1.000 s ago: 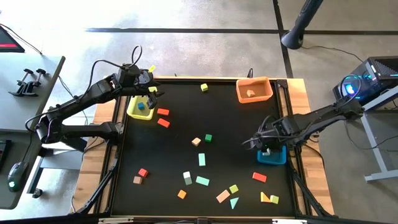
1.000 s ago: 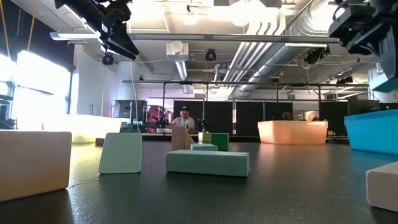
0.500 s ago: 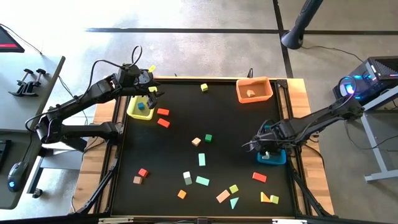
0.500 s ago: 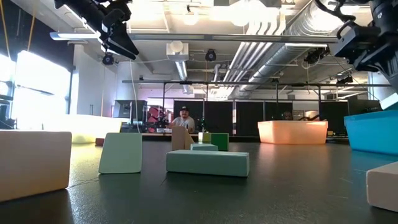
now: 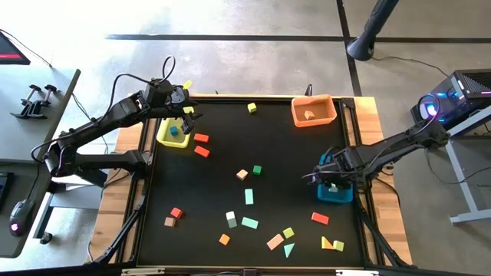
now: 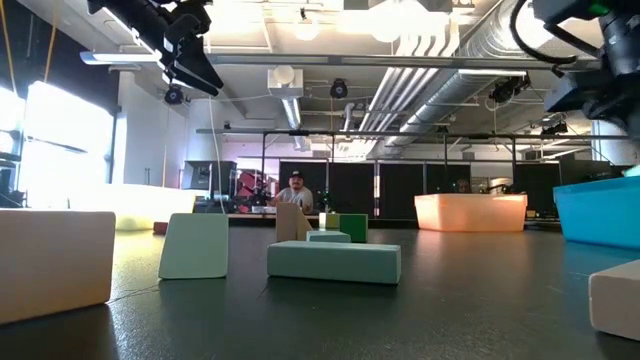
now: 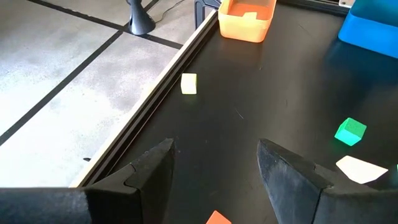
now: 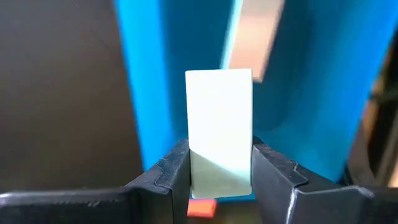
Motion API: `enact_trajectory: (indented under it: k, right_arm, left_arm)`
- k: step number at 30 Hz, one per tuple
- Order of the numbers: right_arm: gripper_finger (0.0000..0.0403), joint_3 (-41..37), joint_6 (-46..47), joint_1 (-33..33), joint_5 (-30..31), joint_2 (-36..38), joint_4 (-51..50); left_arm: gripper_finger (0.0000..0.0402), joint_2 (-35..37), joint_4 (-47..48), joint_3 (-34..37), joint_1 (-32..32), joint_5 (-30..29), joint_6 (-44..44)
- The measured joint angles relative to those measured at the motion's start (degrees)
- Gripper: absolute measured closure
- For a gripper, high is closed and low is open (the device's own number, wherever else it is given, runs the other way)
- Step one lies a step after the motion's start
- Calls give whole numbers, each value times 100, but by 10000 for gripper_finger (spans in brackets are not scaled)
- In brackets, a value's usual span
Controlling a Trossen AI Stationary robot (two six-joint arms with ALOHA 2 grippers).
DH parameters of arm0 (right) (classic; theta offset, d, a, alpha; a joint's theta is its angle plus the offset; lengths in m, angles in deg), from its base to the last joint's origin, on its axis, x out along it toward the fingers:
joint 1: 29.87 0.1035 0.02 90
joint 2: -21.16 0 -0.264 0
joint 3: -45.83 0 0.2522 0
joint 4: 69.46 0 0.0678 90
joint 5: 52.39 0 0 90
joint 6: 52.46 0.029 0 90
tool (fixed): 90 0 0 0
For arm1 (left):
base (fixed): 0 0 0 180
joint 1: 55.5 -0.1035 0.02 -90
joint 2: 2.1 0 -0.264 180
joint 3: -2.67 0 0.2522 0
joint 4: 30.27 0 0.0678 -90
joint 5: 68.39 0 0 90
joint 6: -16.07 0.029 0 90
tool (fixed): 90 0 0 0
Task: Sort blocks by size
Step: Put the blue rectangle block into the blue bin, then put the yellow triangle block into the orange bin
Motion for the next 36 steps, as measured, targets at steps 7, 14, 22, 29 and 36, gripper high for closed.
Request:
enact_trajectory:
  k: [7, 14, 22, 29, 36]
  right_arm:
    - [212, 0, -495, -347, 185, 0, -446]
    - [175, 0, -1339, -508, 953, 0, -398]
    - [173, 0, -2383, -503, 1783, 0, -101]
    - [171, 0, -2389, -292, 2317, 2, 521]
    - [171, 2, -2442, -199, 2743, 1, 780]
  left_arm:
    - [188, 0, 0, 1, 1, -2, 1]
    - [188, 0, 0, 0, 1, -2, -3]
    - [188, 0, 0, 0, -1, -4, -1]
    - [188, 0, 2, -1, -1, -4, -5]
    - [188, 0, 0, -1, 1, -4, -1]
